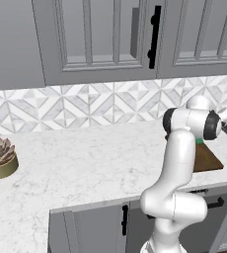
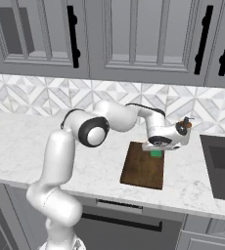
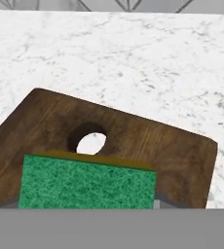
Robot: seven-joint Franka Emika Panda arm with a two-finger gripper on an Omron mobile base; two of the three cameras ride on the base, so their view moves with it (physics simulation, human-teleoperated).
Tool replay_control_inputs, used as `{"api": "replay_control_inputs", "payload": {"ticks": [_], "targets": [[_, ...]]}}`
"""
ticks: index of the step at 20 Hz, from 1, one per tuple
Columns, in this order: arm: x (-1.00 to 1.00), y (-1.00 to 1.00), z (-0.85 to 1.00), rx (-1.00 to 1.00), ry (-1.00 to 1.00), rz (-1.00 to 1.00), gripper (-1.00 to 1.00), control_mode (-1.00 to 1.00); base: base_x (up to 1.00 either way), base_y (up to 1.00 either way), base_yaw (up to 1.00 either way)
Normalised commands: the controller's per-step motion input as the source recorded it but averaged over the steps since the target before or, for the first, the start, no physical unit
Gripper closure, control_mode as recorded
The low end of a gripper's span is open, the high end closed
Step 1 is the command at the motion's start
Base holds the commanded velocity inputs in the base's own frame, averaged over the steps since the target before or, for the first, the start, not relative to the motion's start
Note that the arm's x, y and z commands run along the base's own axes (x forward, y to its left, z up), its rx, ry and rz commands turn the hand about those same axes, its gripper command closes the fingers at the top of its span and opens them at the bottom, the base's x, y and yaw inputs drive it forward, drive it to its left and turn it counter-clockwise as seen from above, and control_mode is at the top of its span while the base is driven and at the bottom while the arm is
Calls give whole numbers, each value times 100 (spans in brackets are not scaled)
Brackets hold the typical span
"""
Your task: Pick up the sponge from the counter and clean the cutting board by briefly scrubbing or pressing down on the cutting board. Once finished, release the sponge.
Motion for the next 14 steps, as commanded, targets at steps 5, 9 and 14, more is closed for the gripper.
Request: {"api": "replay_control_inputs", "payload": {"ticks": [5, 9, 14], "targets": [[-76, -39, -33, 0, -1, 18, 100, -100, 0, 0, 0], [-100, -66, -44, 0, 0, 22, 100, -100, 0, 0, 0], [-100, -46, -26, 4, 0, 23, 100, -100, 0, 0, 0]]}}
